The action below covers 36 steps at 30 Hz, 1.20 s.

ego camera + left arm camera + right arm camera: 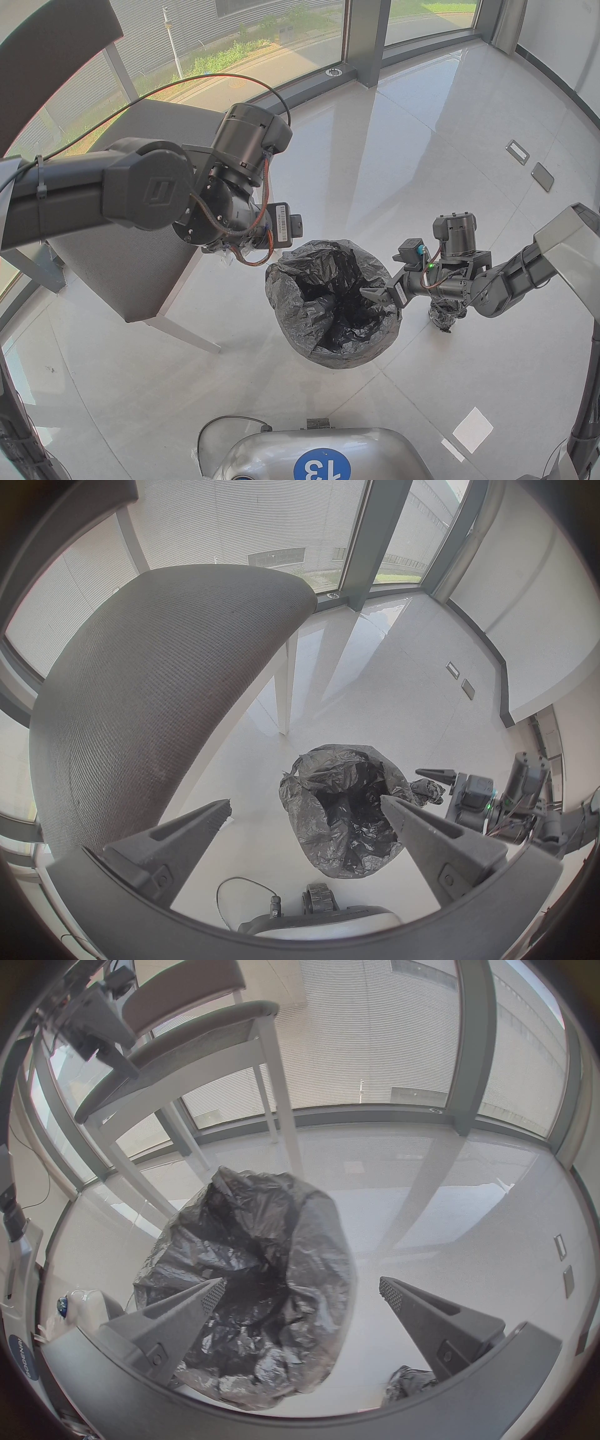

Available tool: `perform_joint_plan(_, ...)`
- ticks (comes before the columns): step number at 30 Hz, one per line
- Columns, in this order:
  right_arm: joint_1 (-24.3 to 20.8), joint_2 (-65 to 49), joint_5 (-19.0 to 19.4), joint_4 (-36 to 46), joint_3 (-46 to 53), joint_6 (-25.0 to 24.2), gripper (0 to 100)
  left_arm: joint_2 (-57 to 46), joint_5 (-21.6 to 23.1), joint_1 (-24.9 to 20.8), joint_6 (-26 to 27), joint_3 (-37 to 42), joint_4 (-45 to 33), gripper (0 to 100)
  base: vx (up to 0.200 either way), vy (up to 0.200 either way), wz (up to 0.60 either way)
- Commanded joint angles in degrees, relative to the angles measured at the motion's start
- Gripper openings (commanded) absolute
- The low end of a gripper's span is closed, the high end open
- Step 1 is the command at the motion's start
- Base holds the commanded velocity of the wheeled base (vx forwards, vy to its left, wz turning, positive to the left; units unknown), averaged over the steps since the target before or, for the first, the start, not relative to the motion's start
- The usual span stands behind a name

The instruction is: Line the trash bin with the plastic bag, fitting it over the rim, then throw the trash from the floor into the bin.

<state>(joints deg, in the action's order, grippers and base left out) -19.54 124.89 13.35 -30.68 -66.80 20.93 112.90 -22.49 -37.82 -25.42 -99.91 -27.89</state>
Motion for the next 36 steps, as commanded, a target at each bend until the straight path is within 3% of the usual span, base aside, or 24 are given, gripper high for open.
perform_joint_plan(1, 1.6, -2.5, 0.0, -0.1, 0.0, -0.1, 100, -1.3, -0.1, 0.0, -0.1, 1.1, 0.0, 100, 0.000, 0.000, 0.00)
perform_joint_plan(8, 7.3, -4.0, -0.1, -0.3, 5.8, -0.4, 100, -2.9, -0.1, 0.0, 0.0, 1.5, 0.0, 100, 0.000, 0.000, 0.00)
perform_joint_plan(12, 11.6, -4.0, -0.1, -0.1, 5.9, 1.5, 100, -3.5, -0.1, 0.0, 0.1, 1.3, 0.1, 100, 0.000, 0.000, 0.00)
perform_joint_plan(14, 16.3, -3.9, -0.1, 0.1, 6.2, 4.3, 100, -4.4, -0.2, 0.0, 0.1, 1.1, 0.2, 100, 0.000, 0.000, 0.00)
perform_joint_plan(21, 22.4, -2.6, 0.0, 3.9, 7.0, 7.7, 100, -5.3, -0.2, -1.2, 1.1, 0.5, 0.3, 100, 0.000, 0.000, 0.00)
perform_joint_plan(27, 24.6, 2.5, 0.0, 4.1, 5.3, 8.2, 100, -4.5, -0.2, -2.4, 1.7, -2.9, 1.2, 100, 0.000, 0.000, 0.00)
perform_joint_plan(36, 24.5, 9.7, 0.1, 5.6, 0.7, 8.2, 100, -4.0, -0.2, -2.4, 2.1, -4.1, 1.1, 100, 0.000, 0.000, 0.00)
